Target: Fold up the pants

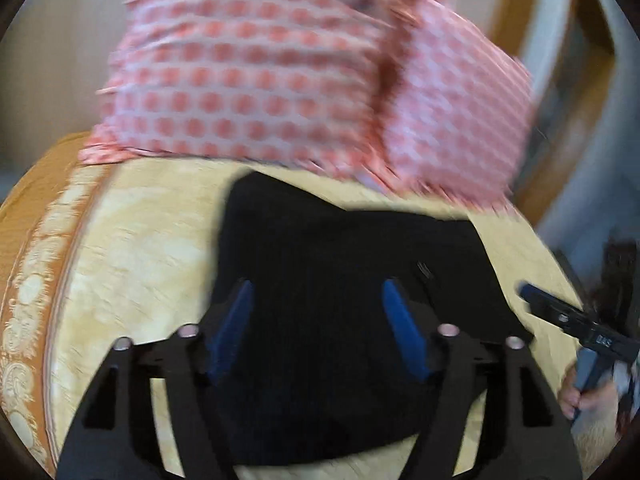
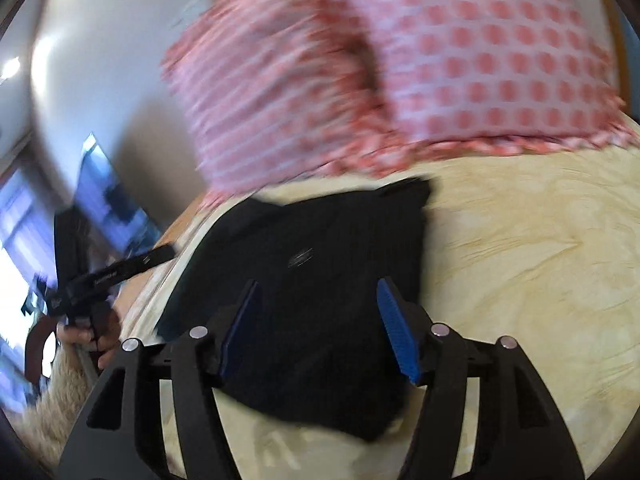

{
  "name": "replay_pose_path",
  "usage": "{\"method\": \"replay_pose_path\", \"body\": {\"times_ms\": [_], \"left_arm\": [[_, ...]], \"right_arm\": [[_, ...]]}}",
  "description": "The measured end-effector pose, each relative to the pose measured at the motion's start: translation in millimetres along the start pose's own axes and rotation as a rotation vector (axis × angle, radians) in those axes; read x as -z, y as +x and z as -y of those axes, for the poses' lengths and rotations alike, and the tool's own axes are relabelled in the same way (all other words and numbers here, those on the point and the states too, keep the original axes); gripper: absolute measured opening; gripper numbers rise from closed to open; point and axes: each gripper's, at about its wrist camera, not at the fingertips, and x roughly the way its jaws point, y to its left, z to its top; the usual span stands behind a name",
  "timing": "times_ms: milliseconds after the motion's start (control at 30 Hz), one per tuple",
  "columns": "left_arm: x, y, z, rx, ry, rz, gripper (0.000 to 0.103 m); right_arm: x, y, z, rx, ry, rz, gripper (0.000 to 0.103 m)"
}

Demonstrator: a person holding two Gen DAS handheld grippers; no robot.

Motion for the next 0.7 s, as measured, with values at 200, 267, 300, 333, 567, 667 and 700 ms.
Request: {"method": "replay_pose_path", "body": {"times_ms": [200,267,300,333,567,667,700], "left_arm": [[28.4,41.3,-5.6,-0.073,-0.033,-0.145,0.064],[31.1,32.2,4.2,-0.111,-0.013,-0.123,0.068],[34.1,25.2,7.4,-0.115,-0.008,-0.105,0.072],[40.2,13.3,12.1,-0.119,0.002,-0.069,0.082],[95.8,-48.7,30.2,-0.252,0.07,0.074,0.1],[116.1,-54.9,32.4,-0.268,0.062,0.058,0.1],[120.1,-54.0,33.1,-0.27,0.061,0.048,0.1]], "right_arm": [[18.9,31.2,7.5,0.103,0.043,-0.103,0.069],[16.7,23.1,3.6,0.131,0.074,-0.075,0.07],[17.9,13.1,-0.4,0.143,0.088,-0.035,0.072],[22.1,5.3,-4.0,0.155,0.09,-0.006,0.083],[72.2,-20.0,-45.0,0.276,0.0,0.067,0.097],[90.1,-16.2,-57.9,0.326,-0.018,0.049,0.099],[93.0,-14.8,-60.4,0.339,-0.019,0.046,0.1]]}}
